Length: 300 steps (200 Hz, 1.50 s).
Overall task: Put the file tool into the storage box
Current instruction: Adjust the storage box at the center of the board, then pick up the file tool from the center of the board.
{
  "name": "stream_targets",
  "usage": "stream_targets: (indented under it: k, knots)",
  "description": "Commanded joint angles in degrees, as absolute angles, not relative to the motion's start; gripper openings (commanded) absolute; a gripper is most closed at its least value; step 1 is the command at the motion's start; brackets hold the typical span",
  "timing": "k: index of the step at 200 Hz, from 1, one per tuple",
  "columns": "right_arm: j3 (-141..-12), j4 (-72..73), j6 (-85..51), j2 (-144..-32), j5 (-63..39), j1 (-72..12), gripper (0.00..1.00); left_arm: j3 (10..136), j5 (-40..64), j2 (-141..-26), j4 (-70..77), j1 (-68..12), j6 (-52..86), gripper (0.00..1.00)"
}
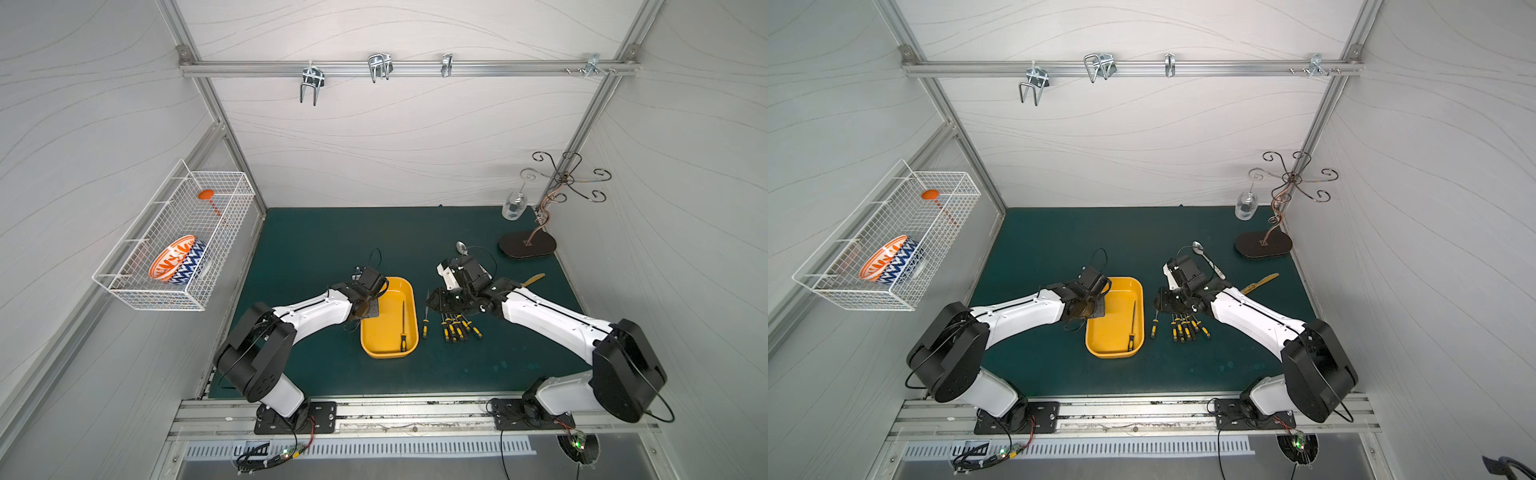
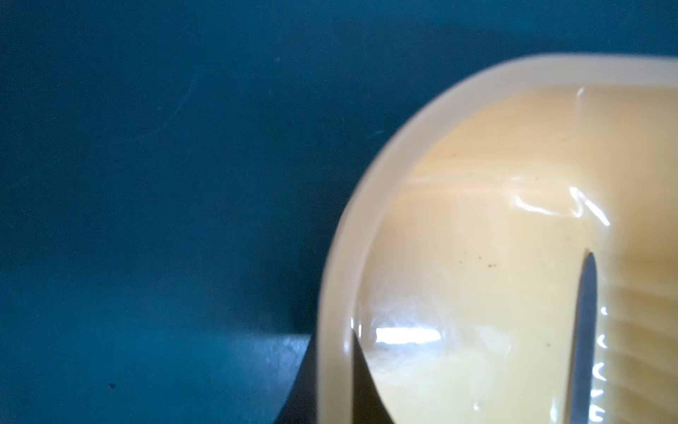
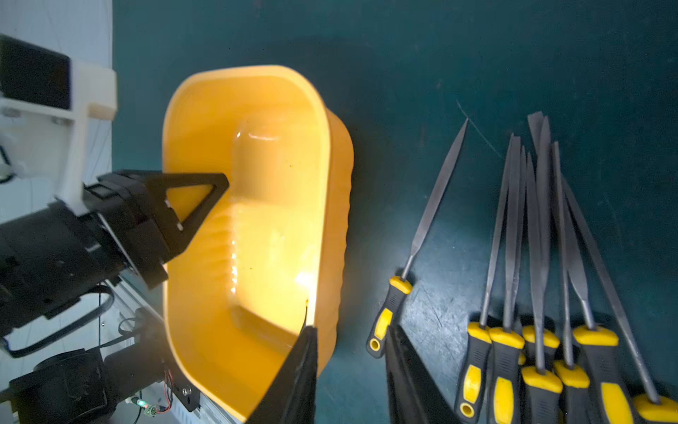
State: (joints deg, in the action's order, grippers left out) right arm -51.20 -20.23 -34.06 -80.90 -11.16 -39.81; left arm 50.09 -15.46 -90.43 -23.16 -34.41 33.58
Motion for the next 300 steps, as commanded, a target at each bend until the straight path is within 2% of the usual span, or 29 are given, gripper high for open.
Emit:
stream_targets:
  k: [1,35,79,139,174,197,223,239,273,300]
  knots:
    - [-50.97,-22.24,-34.40,-83.72,-12.03,-41.25,0.37,53.87,-19.89,-92.88,-23.42,-33.42,29.48,0.22]
    - [-52.33,-24.76,-33.52,-87.91,-10.70,-45.47,0.39,55.60,-19.16,-92.46,-23.53,-32.40,28.17,0.40]
    - [-53.08,-26.25,-33.53,-91.02,-7.24,-48.15,0.40,57.69,-18.04,-86.12,-24.47,-32.20,28.65,0.53]
    - [-53.97,-26.64,-32.50,-95.62,-2.23,-50.24,0.39,53.70,-17.69,-71.55,-24.25,-32.18,31.05,0.54]
    - [-56.06,-28.33,-31.32,-97.84,0.82,-51.27,0.35,48.25,-18.93,-66.11,-22.01,-32.10,33.42,0.56]
    - [-56.51,-29.57,-31.27,-98.35,3.77,-51.43,0.24,46.99,-18.69,-65.70,-22.51,-32.16,33.96,0.58]
    - [-56.70,-30.74,-31.96,-97.74,6.25,-51.00,0.07,44.50,-16.74,-64.23,-20.15,-32.08,34.97,0.59]
    - [-56.15,-30.41,-33.22,-95.93,4.26,-48.58,0.02,42.25,-15.11,-62.87,-17.39,-32.15,35.65,0.60]
    - [-53.55,-25.74,-34.40,-88.53,-5.26,-40.51,0.02,41.18,-12.02,-61.87,-15.46,-32.10,35.30,0.61]
    - [-55.88,-25.03,-30.24,-84.48,-10.88,-39.64,0.02,40.31,-9.71,-60.61,-12.91,-32.12,35.05,0.64]
